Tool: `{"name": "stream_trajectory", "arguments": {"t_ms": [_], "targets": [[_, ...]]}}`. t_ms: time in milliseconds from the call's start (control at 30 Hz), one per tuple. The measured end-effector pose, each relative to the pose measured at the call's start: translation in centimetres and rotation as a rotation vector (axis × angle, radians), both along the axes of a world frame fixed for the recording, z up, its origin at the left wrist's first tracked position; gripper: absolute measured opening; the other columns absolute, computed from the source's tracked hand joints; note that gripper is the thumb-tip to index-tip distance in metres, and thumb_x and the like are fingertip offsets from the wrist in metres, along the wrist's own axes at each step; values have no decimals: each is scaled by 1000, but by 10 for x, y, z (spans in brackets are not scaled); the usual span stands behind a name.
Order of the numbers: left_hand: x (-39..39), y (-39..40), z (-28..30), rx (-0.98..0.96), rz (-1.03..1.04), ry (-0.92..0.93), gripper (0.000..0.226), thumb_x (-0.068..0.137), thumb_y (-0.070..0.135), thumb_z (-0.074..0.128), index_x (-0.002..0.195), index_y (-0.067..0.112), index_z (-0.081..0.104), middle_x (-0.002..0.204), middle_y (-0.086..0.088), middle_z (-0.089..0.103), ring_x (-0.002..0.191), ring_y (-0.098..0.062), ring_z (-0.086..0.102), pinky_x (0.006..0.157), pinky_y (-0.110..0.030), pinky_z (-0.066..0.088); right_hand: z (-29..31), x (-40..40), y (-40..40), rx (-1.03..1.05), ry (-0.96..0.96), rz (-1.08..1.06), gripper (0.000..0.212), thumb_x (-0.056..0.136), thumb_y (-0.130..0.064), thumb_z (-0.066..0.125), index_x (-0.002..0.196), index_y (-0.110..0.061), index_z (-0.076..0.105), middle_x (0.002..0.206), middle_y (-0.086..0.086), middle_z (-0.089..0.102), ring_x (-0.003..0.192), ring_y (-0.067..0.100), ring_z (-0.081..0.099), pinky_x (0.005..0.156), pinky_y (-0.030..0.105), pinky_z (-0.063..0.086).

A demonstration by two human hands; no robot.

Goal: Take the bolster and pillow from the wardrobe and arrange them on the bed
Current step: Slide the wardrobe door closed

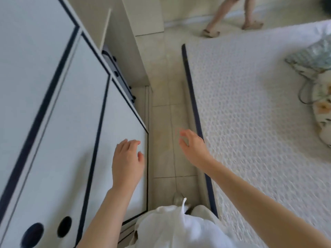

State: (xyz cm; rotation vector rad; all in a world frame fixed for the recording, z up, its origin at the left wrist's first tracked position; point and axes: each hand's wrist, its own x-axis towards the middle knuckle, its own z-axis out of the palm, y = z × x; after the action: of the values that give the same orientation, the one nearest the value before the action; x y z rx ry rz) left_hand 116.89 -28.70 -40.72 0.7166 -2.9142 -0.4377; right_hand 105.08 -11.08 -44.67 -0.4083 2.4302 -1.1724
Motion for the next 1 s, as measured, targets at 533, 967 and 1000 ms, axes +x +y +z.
{"name": "stream_trajectory", "arguments": {"t_ms": [533,967,1000], "targets": [[-33,-86,73,-576,177,395,35,95,3,44,125,2,62,141,-12,55,145,-33,32,118,-55,24,102,-91,-219,-411,-8,462,46,100,-36,37,143,-20,36,146,-3,41,124,9,44,102,24,34],[-55,-118,79,-978,559,-82,73,92,24,51,156,19,16,166,-1,8,152,-30,0,116,-59,-11,139,-113,-323,-526,-115,596,76,98,-50,33,150,-26,-16,161,4,-15,145,18,-16,118,43,8],[-57,-120,78,-1001,567,-106,74,93,27,52,157,21,14,166,-1,8,152,-30,-1,116,-59,-11,137,-112,-326,-520,-115,597,76,97,-51,33,149,-29,-18,160,4,-15,145,20,-18,117,46,8]]}}
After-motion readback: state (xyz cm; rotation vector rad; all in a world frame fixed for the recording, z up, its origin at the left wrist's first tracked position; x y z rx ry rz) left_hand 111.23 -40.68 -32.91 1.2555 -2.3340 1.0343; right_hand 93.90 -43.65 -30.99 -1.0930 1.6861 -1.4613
